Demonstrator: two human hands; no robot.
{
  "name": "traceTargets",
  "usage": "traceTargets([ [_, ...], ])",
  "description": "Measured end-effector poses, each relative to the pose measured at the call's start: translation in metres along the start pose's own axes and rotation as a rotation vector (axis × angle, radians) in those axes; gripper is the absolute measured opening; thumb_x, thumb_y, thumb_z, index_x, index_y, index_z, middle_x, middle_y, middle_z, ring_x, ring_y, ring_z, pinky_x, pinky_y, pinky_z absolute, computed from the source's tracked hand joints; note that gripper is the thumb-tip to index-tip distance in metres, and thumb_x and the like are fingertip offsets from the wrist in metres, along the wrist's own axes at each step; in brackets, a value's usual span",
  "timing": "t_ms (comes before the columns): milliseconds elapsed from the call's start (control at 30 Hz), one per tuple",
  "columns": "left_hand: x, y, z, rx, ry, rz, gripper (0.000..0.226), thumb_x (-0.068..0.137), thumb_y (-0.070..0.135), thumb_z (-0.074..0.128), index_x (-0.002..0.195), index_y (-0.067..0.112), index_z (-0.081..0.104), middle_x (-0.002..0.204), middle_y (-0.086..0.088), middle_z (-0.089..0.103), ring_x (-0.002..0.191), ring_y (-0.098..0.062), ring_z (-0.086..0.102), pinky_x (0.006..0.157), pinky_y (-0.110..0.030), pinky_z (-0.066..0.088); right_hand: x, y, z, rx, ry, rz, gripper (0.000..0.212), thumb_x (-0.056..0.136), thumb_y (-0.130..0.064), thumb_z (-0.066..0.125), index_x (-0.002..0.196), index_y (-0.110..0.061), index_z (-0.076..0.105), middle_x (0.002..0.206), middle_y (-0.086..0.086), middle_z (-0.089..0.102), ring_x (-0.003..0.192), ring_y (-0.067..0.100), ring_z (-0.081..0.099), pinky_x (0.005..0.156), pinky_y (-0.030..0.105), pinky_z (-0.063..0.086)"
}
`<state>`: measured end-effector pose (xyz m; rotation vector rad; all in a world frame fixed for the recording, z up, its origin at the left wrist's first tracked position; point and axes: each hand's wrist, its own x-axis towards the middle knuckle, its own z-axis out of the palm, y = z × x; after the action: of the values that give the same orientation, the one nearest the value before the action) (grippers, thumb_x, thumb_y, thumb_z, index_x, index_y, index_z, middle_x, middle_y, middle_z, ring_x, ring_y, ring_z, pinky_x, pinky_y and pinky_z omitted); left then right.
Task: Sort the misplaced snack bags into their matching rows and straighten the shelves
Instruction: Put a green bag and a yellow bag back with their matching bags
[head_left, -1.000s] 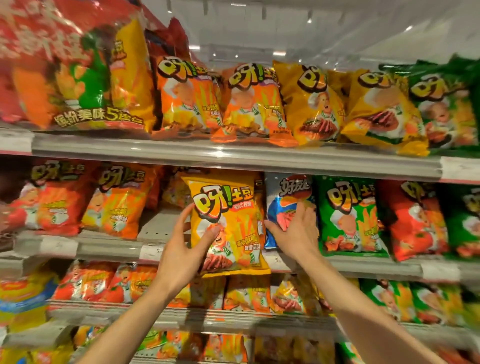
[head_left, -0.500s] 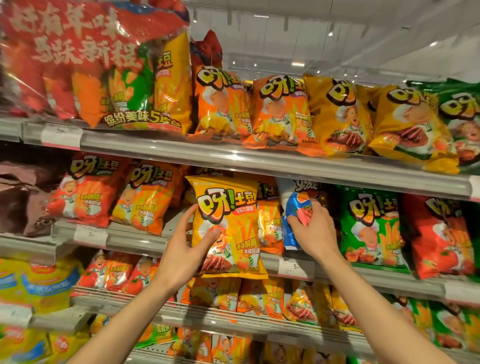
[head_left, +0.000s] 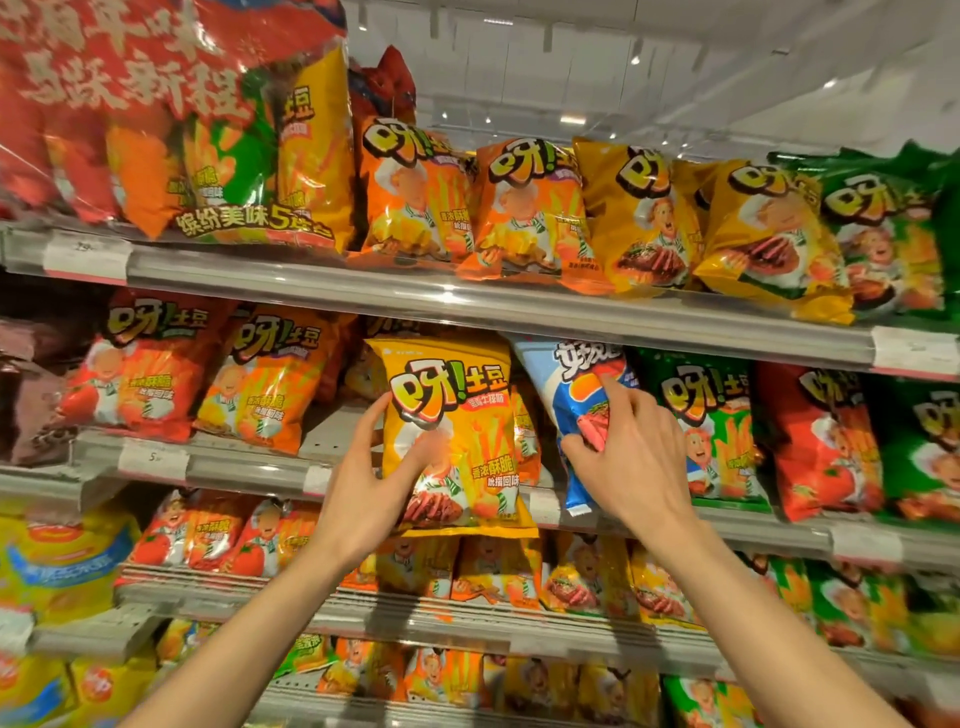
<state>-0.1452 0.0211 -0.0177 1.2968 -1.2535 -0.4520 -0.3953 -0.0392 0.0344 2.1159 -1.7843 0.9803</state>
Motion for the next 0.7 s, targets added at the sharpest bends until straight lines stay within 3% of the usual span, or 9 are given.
traceTargets([
  [100,0.002,0.012,0.028,0.007,-0.026,0.026,0.073,0.083,0.061,0.066,0.146,0.047,0.033,0.12,0.039,0.049,0.106,0.019,0.05,0.094,-0.028,0.042,-0.007,0.025,-0.017,-0.052,0.046,0.023,0.078,0.078,-0.048,0.06,0.145,-0.013,0.044,0.132,0.019,0.056,0.12,0.04,0.051,0.102,0.053,0.04],
  [167,0.006,0.019,0.049,0.008,-0.044,0.043,0.075,0.082,0.062,0.066,0.147,0.046,0.032,0.12,0.04,0.049,0.111,0.008,0.054,0.096,-0.031,0.044,-0.011,0.045,-0.028,-0.076,0.066,0.052,0.076,0.076,-0.045,0.065,0.143,-0.013,0.046,0.131,0.019,0.056,0.117,0.042,0.052,0.101,0.054,0.04],
  [233,0.01,0.027,0.071,0.026,-0.061,0.079,0.075,0.083,0.065,0.064,0.147,0.046,0.031,0.129,0.029,0.053,0.12,-0.005,0.054,0.097,-0.033,0.044,-0.015,0.067,-0.039,-0.099,0.074,0.09,0.076,0.077,-0.041,0.07,0.143,-0.013,0.046,0.132,0.02,0.056,0.117,0.043,0.052,0.101,0.055,0.041],
  [400,0.025,0.042,0.125,0.122,-0.046,0.176,0.076,0.088,0.061,0.061,0.152,0.036,0.029,0.155,0.012,0.039,0.142,-0.013,0.037,0.105,-0.03,0.034,-0.026,0.117,-0.061,-0.128,0.052,0.182,0.078,0.08,-0.046,0.069,0.146,-0.015,0.042,0.135,0.017,0.054,0.12,0.039,0.05,0.1,0.051,0.04],
  [500,0.04,0.044,0.152,0.257,-0.053,0.192,0.08,0.092,0.06,0.055,0.155,0.025,0.022,0.156,-0.001,0.04,0.139,-0.024,0.042,0.107,-0.038,0.039,-0.031,0.14,-0.071,-0.111,0.033,0.227,0.078,0.082,-0.047,0.066,0.148,-0.017,0.039,0.139,0.015,0.051,0.125,0.037,0.047,0.101,0.051,0.041],
  [700,0.057,0.043,0.192,0.47,-0.036,0.181,0.077,0.095,0.061,0.048,0.151,0.015,0.024,0.138,-0.018,0.052,0.123,-0.038,0.053,0.09,-0.048,0.051,-0.034,0.167,-0.084,-0.043,-0.009,0.271,0.081,0.082,-0.051,0.061,0.151,-0.02,0.033,0.143,0.009,0.045,0.128,0.033,0.043,0.104,0.05,0.041],
])
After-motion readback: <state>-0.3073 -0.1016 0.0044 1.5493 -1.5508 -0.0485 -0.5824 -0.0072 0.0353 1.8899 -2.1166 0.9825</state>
